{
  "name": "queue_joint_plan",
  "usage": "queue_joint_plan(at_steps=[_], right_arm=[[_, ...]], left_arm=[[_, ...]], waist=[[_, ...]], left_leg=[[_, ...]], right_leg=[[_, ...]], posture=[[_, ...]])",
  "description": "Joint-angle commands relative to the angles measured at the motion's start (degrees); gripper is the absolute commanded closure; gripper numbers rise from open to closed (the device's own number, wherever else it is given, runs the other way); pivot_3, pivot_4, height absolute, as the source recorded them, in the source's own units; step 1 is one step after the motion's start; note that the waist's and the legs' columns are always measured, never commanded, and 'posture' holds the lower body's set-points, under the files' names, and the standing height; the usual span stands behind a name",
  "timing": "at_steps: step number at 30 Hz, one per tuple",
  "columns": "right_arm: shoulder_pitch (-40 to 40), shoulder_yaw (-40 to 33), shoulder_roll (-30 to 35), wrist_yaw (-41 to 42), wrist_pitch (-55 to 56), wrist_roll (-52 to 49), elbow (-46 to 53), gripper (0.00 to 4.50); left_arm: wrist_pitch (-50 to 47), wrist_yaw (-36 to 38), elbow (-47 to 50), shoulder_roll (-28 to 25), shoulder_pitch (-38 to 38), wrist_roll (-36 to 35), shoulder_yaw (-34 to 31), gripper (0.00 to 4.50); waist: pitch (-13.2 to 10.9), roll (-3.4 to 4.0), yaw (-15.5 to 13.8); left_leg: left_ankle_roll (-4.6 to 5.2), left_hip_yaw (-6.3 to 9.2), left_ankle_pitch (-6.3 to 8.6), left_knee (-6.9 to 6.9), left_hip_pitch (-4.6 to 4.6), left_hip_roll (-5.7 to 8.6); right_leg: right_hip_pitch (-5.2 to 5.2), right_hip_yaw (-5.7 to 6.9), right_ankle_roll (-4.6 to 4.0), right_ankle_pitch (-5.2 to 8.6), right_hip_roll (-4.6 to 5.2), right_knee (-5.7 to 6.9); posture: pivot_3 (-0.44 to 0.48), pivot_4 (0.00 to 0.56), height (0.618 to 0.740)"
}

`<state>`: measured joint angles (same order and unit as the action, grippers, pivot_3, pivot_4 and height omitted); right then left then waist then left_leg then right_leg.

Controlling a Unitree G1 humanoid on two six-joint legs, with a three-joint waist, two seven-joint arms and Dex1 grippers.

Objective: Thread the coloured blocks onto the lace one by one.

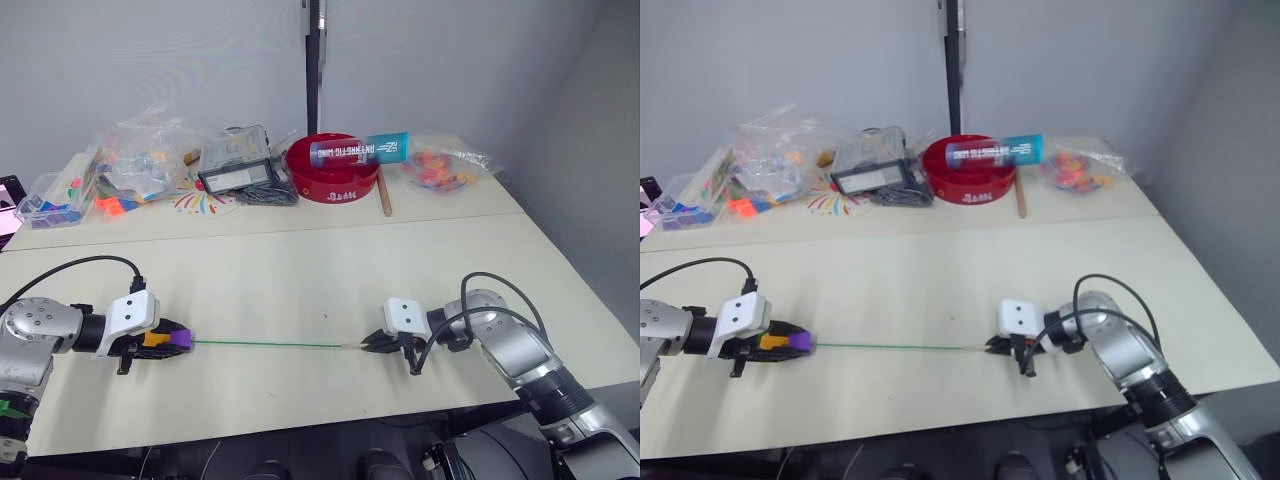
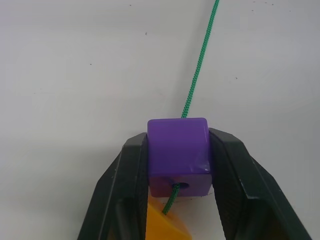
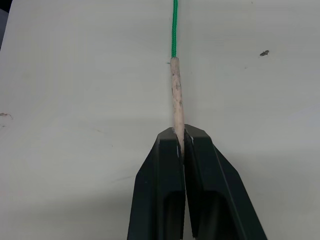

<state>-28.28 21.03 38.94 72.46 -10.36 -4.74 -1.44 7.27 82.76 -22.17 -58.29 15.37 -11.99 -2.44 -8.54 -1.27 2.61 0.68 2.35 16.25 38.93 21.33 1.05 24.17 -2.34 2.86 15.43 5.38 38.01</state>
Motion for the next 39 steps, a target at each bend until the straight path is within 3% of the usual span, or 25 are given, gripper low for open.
queue_joint_plan(at_steps=[1,39], right_arm=[[-0.70,-1.38,0.00,-0.11,0.75,-0.30,0.74,4.50],[-2.11,-0.50,-1.66,0.49,3.11,1.07,-4.54,4.50]], left_arm=[[-0.96,0.66,-0.54,-0.79,-1.78,1.42,1.22,3.31],[-2.13,-0.58,2.40,0.26,-3.82,0.67,0.65,3.31]], waist=[[0.00,0.00,-0.02],[0.00,0.00,-0.11]], left_leg=[[0.00,0.00,0.00,0.00,0.00,0.00],[0.00,-0.01,0.00,0.00,-0.02,-0.01]], right_leg=[[0.00,0.00,0.00,0.00,0.00,0.00],[-0.02,0.00,0.00,0.00,0.03,0.01]], posture=[[0.000,0.150,0.740],[0.000,0.150,0.740]])
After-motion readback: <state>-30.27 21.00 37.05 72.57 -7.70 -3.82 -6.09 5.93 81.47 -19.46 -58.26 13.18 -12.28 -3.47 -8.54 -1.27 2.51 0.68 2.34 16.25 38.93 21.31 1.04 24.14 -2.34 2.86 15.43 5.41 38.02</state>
